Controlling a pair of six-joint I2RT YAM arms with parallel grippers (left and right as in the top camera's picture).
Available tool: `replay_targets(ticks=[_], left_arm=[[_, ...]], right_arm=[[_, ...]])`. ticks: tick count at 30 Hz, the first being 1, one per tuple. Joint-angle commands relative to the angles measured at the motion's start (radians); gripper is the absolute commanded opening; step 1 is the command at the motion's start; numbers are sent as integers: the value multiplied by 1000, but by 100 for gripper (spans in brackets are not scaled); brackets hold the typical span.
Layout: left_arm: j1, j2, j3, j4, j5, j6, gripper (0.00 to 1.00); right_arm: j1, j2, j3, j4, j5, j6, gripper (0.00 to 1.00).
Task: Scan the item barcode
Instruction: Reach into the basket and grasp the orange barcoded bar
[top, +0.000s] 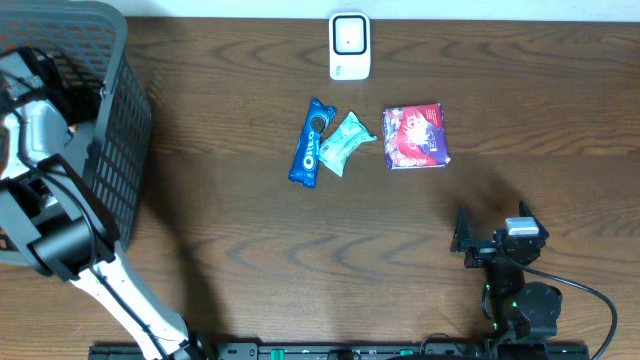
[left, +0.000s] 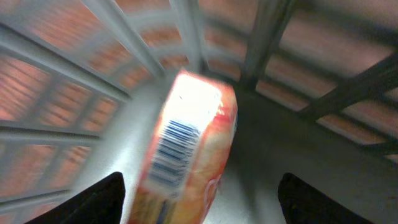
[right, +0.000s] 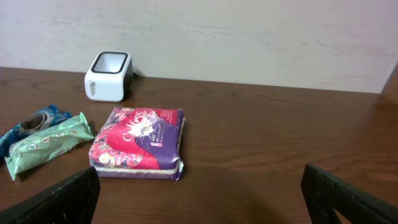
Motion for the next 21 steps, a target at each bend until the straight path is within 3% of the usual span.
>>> replay_targets(ticks=[1, 3, 6, 8, 16, 21], left_arm=[[5, 30, -3, 3, 18, 9, 66], [5, 26, -3, 21, 19, 9, 53], [4, 14, 0, 29, 19, 8, 22], [4, -5, 0, 27, 18, 2, 8], [4, -164, 0, -17, 19, -101, 7], [4, -386, 0, -113, 19, -216, 7]], right_arm=[[3, -4, -2, -4, 1, -2, 99], [3, -4, -2, -4, 1, -2, 99], [3, -4, -2, -4, 1, -2, 99], [3, -4, -2, -4, 1, -2, 99], [2, -4, -2, -4, 1, -2, 99], [3, -4, -2, -4, 1, -2, 99]])
